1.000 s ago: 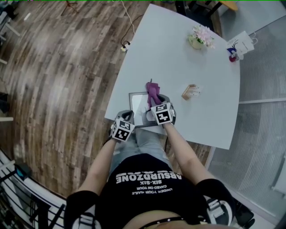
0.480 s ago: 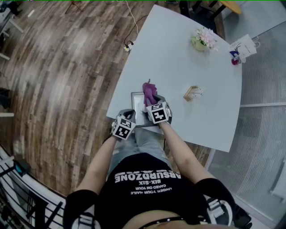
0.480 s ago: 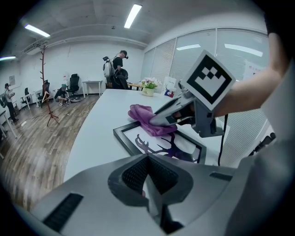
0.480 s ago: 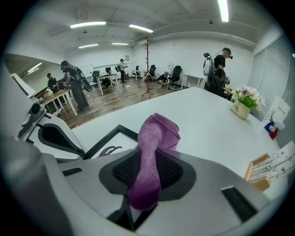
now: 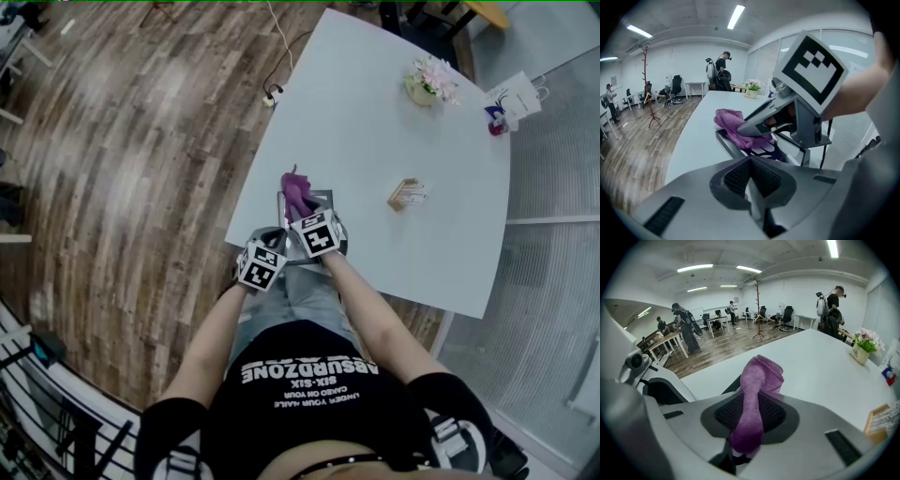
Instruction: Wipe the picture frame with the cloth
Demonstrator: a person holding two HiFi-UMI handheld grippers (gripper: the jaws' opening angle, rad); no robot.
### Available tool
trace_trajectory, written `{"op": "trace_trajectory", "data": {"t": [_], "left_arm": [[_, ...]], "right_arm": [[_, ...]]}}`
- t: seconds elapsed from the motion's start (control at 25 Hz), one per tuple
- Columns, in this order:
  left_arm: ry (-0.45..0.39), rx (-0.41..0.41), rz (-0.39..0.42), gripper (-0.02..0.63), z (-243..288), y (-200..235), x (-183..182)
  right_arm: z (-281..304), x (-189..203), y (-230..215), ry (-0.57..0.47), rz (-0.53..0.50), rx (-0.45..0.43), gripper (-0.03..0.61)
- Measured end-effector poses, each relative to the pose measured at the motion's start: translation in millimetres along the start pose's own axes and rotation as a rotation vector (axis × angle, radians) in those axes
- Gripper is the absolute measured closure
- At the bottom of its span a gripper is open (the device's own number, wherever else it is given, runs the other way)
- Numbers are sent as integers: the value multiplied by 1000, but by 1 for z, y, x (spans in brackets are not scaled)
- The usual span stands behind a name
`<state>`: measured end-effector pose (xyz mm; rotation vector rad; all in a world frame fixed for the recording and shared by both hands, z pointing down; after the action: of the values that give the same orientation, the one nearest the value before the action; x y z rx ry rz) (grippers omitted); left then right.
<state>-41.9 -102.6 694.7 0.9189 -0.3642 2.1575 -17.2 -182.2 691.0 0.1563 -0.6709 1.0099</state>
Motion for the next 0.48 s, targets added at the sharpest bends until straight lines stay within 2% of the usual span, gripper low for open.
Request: {"op": "trace_trajectory", "data": {"t": [0.2, 0.48], "left_arm": [[-2, -12, -1, 600, -1, 0, 1], [-4, -31, -3, 598, 0, 0, 0]], "right_arm": [[5, -4, 13, 28, -32, -27, 468], [3, -2, 12, 17, -26, -40, 469]]}}
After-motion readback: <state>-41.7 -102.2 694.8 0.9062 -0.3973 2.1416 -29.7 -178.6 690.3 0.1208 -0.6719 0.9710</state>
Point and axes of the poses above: the fingertips, and each gripper's own axes: z forward along the fingers, y to its left, x out of its underside, the point moved 1 cm from there along -z, backward along the fingers, and after that the axes turned 13 degrees about z, right-handed, at the moved point
